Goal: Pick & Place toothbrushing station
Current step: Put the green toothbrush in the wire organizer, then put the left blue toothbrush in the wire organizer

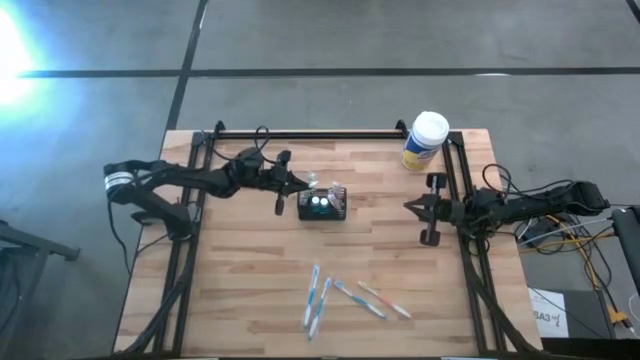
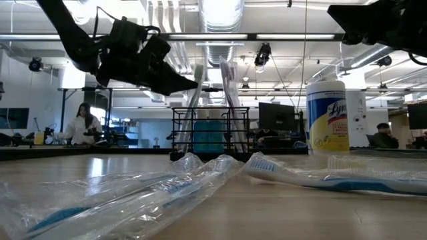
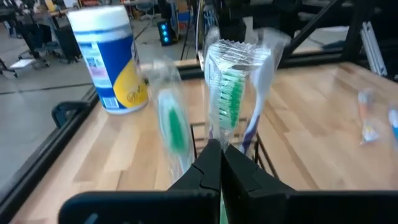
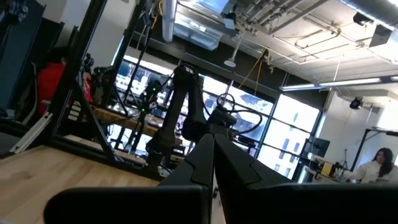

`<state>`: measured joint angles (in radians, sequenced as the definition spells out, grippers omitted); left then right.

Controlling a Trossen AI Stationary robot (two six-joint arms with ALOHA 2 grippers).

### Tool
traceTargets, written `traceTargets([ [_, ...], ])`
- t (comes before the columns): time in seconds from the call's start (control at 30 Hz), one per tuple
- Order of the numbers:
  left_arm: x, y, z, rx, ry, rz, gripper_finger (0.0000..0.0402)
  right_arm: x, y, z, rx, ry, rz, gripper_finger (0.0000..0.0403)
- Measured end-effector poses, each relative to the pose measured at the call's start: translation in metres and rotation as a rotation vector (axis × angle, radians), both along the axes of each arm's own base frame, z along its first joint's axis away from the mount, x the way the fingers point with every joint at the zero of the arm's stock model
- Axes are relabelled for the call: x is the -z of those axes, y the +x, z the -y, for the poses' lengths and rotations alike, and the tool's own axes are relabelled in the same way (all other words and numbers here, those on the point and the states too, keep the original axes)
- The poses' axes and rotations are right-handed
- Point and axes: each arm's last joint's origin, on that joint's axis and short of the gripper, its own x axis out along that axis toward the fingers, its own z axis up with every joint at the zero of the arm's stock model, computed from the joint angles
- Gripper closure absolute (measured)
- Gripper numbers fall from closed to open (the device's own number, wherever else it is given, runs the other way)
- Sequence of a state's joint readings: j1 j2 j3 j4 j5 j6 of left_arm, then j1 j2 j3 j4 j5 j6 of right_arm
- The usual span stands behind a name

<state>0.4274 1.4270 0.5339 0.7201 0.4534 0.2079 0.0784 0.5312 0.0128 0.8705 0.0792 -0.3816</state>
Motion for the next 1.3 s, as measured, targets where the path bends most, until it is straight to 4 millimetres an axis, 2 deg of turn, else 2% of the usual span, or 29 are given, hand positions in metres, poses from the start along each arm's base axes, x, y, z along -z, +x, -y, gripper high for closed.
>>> traceTargets([
  [0.2, 0.004, 0.001, -0.001, -0.014, -0.045, -0.013, 0.0398, 0.0, 0.0, 0.0, -0.005, 0.014, -0.002, 0.0394],
  [0.3, 0.001, 0.0, 0.0, -0.022, -0.07, -0.003, 0.0378, 0.0, 0.0, 0.0, -0.005, 0.015, -0.002, 0.0394],
  [0.8, -0.024, -0.009, 0.004, -0.01, -0.067, 0.071, 0.0164, 0.0, 0.0, 0.0, -0.009, 0.029, -0.002, 0.0394],
  [0.93, -0.05, -0.021, 0.01, -0.004, -0.037, 0.135, 0.0146, 0.001, 0.0, 0.0, -0.009, 0.029, -0.007, 0.0394],
  [1.1, -0.098, -0.047, 0.027, 0.015, -0.081, 0.195, 0.0156, 0.003, 0.001, 0.0, -0.007, 0.023, -0.028, 0.0394],
  [1.2, -0.124, -0.065, 0.043, 0.023, -0.145, 0.122, 0.0173, 0.003, 0.001, 0.0, -0.006, 0.019, -0.033, 0.0394],
  [1.3, -0.141, -0.08, 0.062, -0.009, -0.171, -0.007, 0.0209, 0.006, 0.002, 0.0, -0.004, 0.011, -0.068, 0.0394],
])
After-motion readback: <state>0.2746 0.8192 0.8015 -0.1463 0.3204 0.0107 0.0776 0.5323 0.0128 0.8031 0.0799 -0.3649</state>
